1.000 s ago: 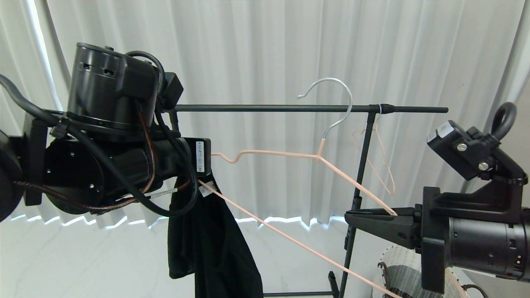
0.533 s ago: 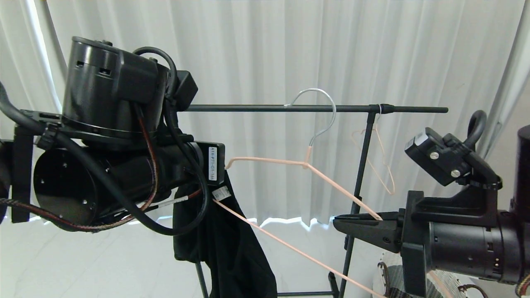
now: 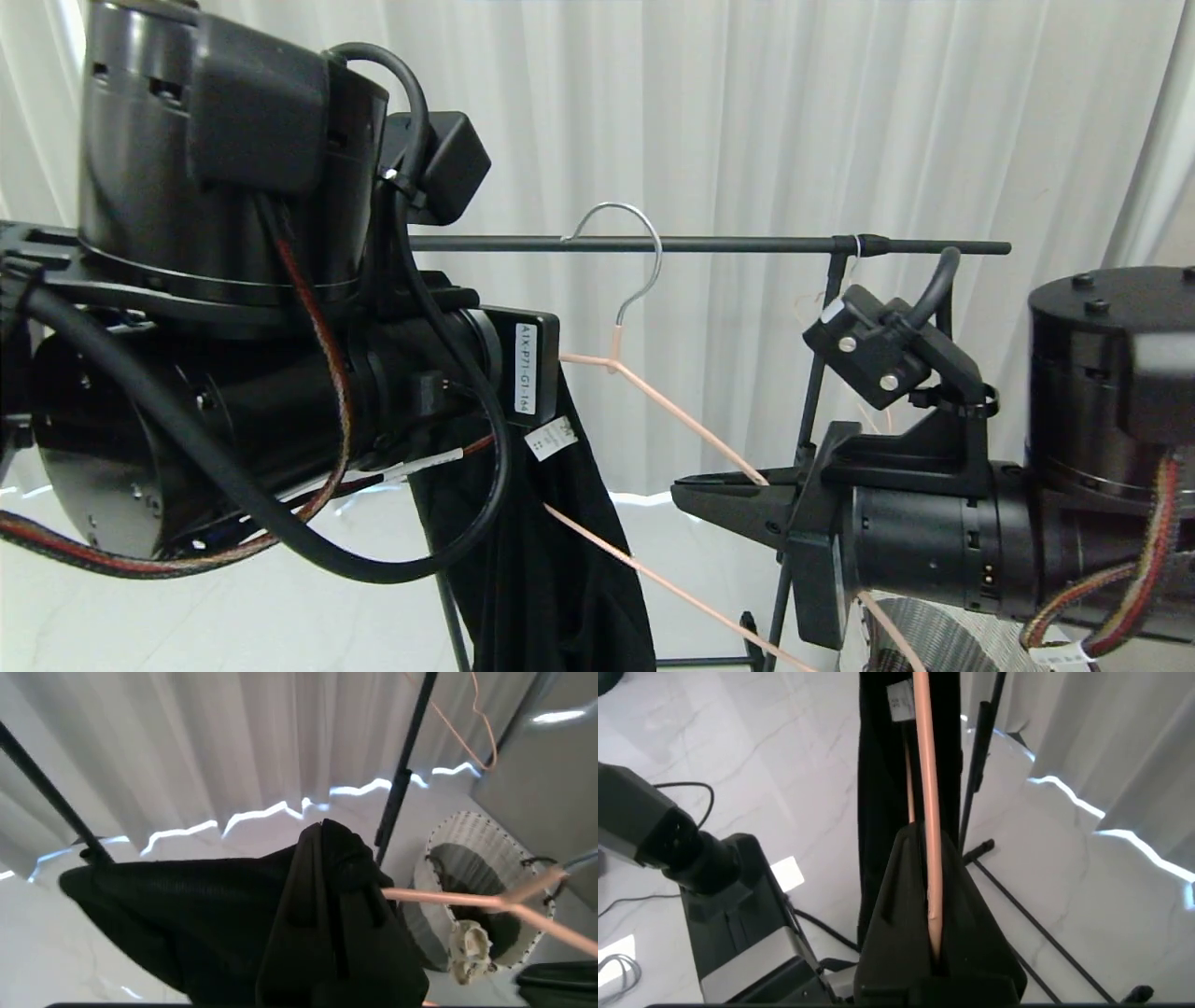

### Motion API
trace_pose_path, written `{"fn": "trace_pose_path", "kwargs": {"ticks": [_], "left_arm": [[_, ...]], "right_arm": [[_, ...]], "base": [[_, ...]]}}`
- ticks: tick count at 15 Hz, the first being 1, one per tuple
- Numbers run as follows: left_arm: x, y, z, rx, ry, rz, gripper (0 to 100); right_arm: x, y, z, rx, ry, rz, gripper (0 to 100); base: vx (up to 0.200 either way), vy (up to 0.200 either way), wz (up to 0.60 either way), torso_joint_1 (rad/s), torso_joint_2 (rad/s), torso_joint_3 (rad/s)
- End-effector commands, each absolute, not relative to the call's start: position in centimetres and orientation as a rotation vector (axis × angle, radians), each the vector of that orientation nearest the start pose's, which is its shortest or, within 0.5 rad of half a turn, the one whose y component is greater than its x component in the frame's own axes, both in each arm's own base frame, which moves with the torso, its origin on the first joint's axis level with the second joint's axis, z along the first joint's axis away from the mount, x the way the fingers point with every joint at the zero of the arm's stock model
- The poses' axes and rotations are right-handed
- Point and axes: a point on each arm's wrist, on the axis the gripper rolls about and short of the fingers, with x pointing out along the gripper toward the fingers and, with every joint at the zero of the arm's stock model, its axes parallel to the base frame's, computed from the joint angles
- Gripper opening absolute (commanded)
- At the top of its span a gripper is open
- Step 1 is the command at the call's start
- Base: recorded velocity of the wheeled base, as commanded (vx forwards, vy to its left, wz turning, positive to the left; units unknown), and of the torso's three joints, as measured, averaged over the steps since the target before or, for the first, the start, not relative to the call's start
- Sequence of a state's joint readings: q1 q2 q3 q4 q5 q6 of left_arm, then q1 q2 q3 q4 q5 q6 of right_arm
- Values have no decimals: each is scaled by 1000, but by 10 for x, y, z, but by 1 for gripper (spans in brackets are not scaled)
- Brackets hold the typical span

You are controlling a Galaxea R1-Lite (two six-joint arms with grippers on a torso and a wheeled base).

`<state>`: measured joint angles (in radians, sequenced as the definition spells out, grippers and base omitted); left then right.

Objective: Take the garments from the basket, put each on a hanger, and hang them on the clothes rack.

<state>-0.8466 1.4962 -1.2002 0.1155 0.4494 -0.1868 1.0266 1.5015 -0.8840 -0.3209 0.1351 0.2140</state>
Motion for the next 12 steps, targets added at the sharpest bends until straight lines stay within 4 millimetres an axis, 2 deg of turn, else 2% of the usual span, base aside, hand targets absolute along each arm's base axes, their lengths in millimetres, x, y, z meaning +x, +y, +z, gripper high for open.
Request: {"fn": "trace_pose_path", "kwargs": {"ticks": [1,7,9,12], "left_arm": [[176,-189,282,64,357,-370,0],[174,-194,283,43,327,-390,0],[174,-190,275,53,333,-381,0],[171,-186,276,49,327,-384,0]], "right_arm": [[138,239,225,48,421,1120,0],[142,249,219,45,430,1112,0],[147,249,217,71,424,1005,0],[149,249,218,91,413,973,0]], "base": [[0,0,0,0,0,0],[0,0,0,0,0,0],[0,0,0,0,0,0],[0,0,0,0,0,0]]}}
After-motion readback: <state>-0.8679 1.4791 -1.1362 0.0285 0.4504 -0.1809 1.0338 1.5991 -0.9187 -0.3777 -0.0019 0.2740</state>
